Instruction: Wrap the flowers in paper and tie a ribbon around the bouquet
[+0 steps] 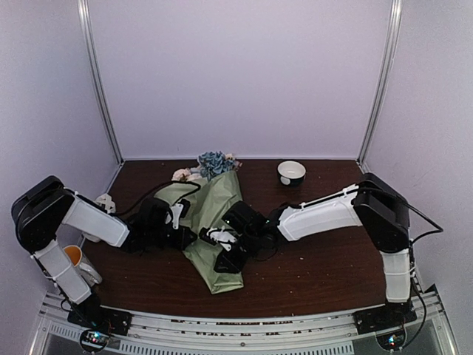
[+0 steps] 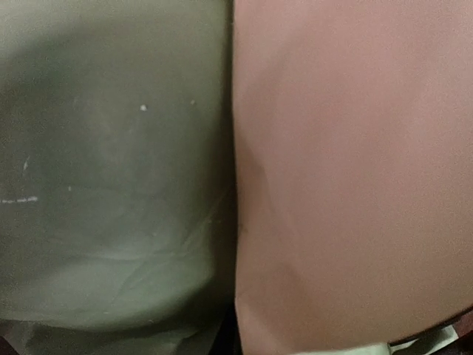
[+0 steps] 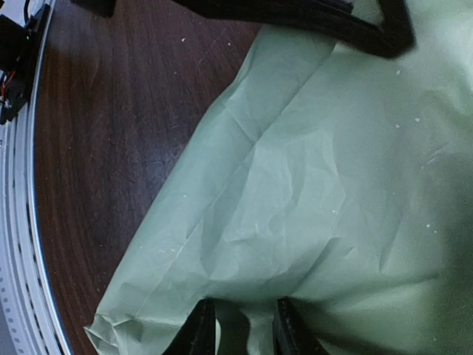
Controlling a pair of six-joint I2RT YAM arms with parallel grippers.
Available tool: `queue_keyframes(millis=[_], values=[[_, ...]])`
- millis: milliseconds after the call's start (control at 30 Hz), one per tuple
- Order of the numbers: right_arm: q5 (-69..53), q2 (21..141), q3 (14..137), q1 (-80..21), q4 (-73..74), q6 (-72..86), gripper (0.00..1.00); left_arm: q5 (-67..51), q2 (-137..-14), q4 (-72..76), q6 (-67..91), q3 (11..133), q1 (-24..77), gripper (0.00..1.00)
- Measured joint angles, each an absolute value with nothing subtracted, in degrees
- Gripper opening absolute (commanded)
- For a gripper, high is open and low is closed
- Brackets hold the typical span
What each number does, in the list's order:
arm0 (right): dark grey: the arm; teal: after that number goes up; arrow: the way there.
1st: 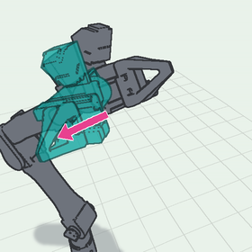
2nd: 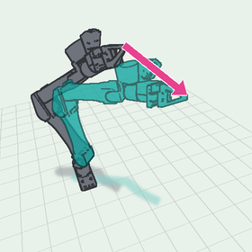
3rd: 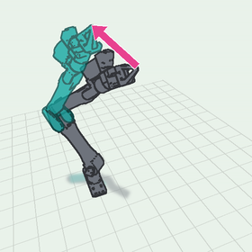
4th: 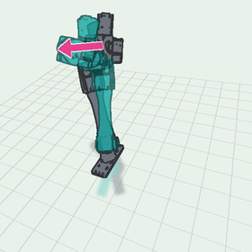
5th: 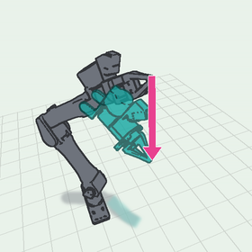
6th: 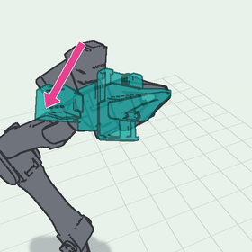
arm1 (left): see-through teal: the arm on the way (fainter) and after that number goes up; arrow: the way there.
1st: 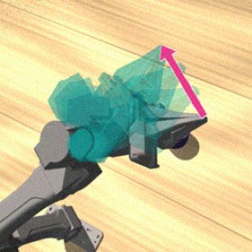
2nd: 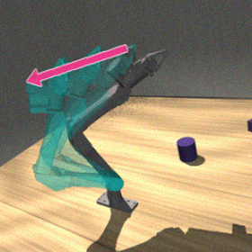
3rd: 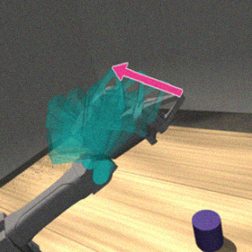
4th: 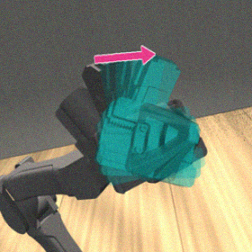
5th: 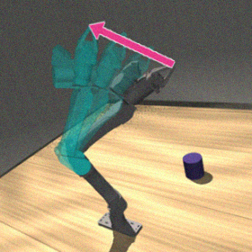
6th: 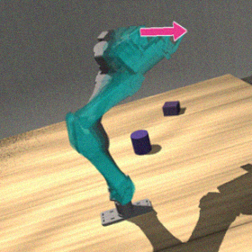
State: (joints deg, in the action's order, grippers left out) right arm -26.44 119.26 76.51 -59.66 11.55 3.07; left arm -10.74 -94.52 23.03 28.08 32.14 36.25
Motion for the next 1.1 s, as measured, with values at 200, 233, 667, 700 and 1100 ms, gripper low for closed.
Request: queue_keyframes(millis=[200,233,667,700,1100], values=[[-22.94,121.58,81.30,-61.91,15.66,-1.72,0.27,-13.21,-92.51,24.69,27.38,31.97,35.16,0.55],[-22.33,121.58,81.41,-62.11,15.92,-2.33,0.27,-13.30,-92.27,24.40,26.83,32.64,34.89,0.55],[-20.27,121.56,81.78,-62.72,16.80,-5.15,0.27,-8.91,-91.98,16.69,19.88,47.64,28.80,0.00],[-20.12,121.56,82.04,-62.74,17.30,-5.39,0.27,-8.95,-91.79,16.14,19.81,47.57,28.45,0.00],[-19.38,118.54,90.74,-65.69,26.11,-6.50,0.24,-9.87,-95.98,19.16,20.75,41.58,26.06,0.00]])
